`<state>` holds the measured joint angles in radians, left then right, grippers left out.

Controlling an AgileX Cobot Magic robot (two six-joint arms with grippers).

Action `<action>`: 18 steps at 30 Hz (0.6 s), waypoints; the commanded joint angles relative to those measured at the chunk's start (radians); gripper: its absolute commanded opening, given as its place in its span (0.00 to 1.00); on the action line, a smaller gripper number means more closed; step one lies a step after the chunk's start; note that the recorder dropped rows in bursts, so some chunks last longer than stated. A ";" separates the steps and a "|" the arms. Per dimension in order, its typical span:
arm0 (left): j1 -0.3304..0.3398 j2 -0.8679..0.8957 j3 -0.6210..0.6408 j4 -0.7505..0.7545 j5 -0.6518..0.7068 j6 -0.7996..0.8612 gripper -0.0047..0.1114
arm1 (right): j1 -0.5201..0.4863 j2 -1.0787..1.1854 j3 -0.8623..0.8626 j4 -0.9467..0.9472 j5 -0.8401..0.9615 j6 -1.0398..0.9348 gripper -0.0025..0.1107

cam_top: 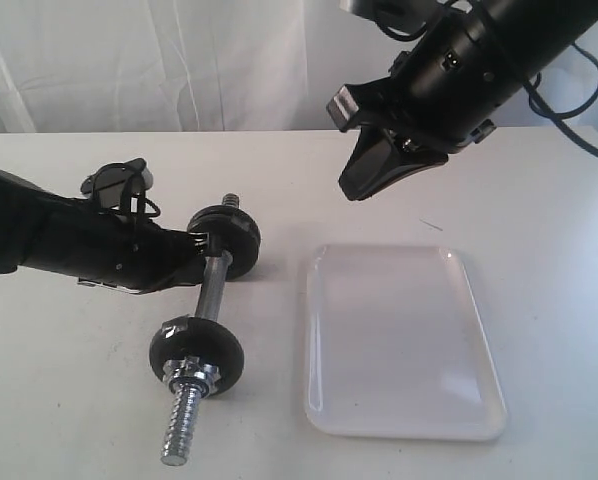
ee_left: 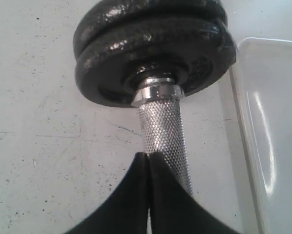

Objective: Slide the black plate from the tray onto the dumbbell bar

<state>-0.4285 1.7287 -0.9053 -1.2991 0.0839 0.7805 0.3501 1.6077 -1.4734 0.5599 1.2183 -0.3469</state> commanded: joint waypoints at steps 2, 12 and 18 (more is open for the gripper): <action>0.002 -0.008 0.007 -0.004 0.043 0.001 0.04 | -0.005 -0.012 -0.003 -0.007 0.003 0.010 0.05; 0.002 -0.008 0.007 -0.004 0.050 0.000 0.04 | -0.005 -0.012 -0.003 -0.011 0.003 0.010 0.05; 0.002 -0.028 0.007 -0.004 0.070 -0.001 0.04 | -0.005 -0.012 -0.003 -0.013 0.003 0.010 0.05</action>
<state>-0.4272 1.7287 -0.9053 -1.2925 0.1255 0.7805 0.3501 1.6077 -1.4734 0.5559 1.2183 -0.3398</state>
